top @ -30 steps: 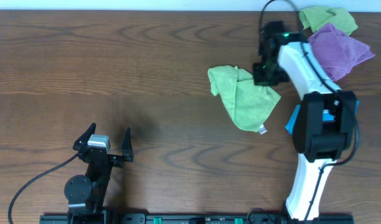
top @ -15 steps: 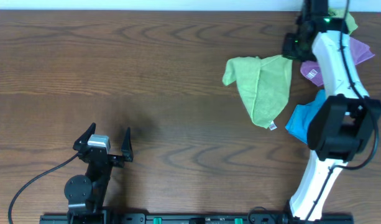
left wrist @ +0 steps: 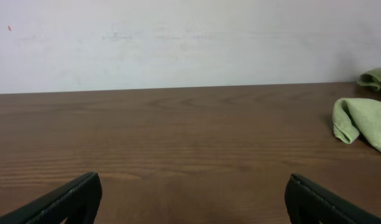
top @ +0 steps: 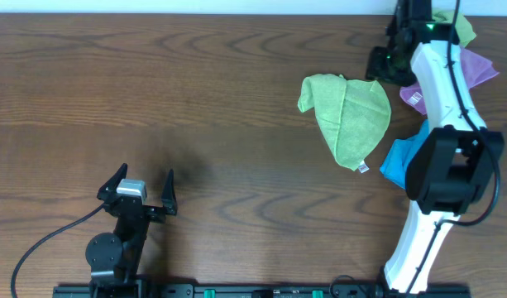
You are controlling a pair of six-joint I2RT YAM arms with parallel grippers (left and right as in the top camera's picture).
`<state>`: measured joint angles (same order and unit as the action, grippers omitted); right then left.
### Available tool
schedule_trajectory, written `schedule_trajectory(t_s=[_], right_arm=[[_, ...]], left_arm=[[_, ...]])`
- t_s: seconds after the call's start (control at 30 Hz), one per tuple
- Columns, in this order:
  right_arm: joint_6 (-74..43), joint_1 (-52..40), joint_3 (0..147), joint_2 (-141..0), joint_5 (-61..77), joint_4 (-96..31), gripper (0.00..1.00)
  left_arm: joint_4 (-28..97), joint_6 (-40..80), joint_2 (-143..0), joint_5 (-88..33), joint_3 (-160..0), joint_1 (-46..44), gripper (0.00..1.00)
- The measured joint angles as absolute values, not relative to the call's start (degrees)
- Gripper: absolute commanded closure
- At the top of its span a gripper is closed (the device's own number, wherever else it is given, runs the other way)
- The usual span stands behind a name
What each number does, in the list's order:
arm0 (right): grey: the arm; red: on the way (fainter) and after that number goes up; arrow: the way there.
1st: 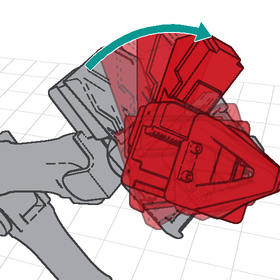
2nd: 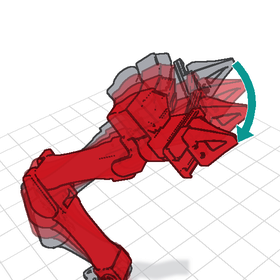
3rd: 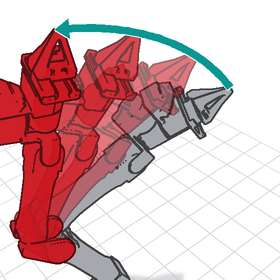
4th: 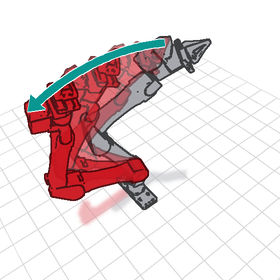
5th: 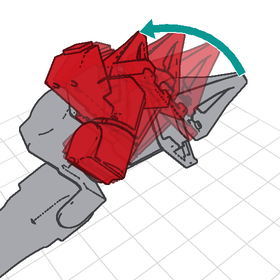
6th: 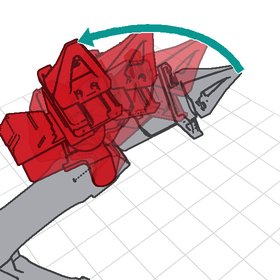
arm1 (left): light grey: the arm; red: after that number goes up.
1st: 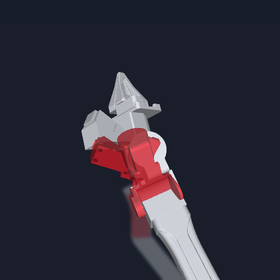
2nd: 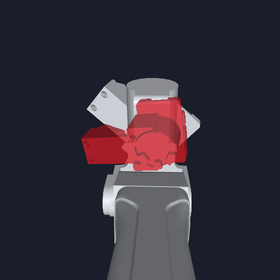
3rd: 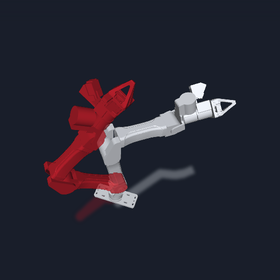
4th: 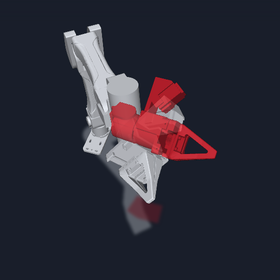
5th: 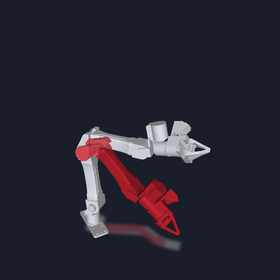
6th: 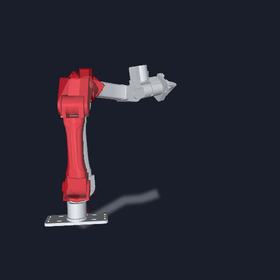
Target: Fold the cloth
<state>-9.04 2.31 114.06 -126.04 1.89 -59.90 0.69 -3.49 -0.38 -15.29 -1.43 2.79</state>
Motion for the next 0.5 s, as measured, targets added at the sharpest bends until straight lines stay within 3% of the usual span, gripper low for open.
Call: schedule_trajectory(t_s=[0.1,0.37,0.5], right_arm=[[-6.8,0.8,114.1,-126.0,4.3,-59.7,0.34],[-2.8,-0.4,114.1,-126.0,10.8,-60.6,0.32],[-1.7,-0.3,114.1,-126.0,11.1,-62.0,0.14]], left_arm=[[0.7,-3.5,-0.4,-15.3,-1.4,2.8,0.05],[0.3,-3.9,-0.4,-15.3,-1.4,2.8,0.05],[0.2,-4.4,-0.4,-15.4,-1.4,2.8,0.04]])
